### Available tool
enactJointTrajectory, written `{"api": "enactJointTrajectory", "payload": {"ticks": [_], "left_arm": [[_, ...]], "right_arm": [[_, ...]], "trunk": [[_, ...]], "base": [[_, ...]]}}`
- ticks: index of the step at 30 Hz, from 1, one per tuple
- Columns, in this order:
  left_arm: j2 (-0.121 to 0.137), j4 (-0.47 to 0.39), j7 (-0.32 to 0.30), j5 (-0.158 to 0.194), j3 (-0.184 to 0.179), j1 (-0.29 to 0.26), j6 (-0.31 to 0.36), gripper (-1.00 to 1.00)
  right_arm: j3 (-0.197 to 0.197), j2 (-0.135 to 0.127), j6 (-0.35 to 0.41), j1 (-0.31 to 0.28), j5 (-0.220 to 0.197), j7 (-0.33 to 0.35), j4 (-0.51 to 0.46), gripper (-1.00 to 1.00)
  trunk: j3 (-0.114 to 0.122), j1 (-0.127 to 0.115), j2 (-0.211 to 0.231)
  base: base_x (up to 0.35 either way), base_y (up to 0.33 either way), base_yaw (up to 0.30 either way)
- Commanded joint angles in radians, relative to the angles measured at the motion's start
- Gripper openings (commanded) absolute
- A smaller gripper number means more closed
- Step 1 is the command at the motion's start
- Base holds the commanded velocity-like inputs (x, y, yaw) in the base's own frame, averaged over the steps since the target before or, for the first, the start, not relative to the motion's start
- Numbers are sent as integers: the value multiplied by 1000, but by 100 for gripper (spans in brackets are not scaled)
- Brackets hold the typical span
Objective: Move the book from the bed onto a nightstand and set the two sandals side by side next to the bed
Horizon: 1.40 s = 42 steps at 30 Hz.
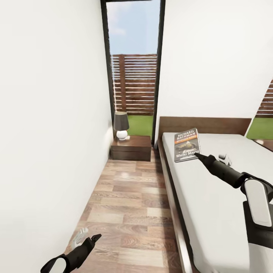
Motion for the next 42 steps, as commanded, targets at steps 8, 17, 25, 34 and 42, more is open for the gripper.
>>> {"api": "enactJointTrajectory", "payload": {"ticks": [8,17,25,34,42], "left_arm": [[0,1,-2,1,1,-1,6,100],[0,1,-2,1,0,-1,4,100],[-1,1,0,-2,-39,-3,1,100],[-1,3,0,-4,-63,-6,0,100],[1,9,0,-4,-67,-8,-1,100]], "right_arm": [[-4,-3,9,0,2,1,-10,-100],[-4,-3,10,0,2,1,-11,-100],[0,-2,11,0,2,4,-11,-100],[2,-3,17,0,1,4,-11,-100],[3,-1,20,-1,0,4,-11,-100]], "trunk": [[-1,0,-1],[-1,0,-1],[-1,0,-1],[1,0,-1],[1,0,-1]], "base": [[220,237,0],[261,189,0],[314,39,-1],[325,6,-125],[317,72,-56]]}}
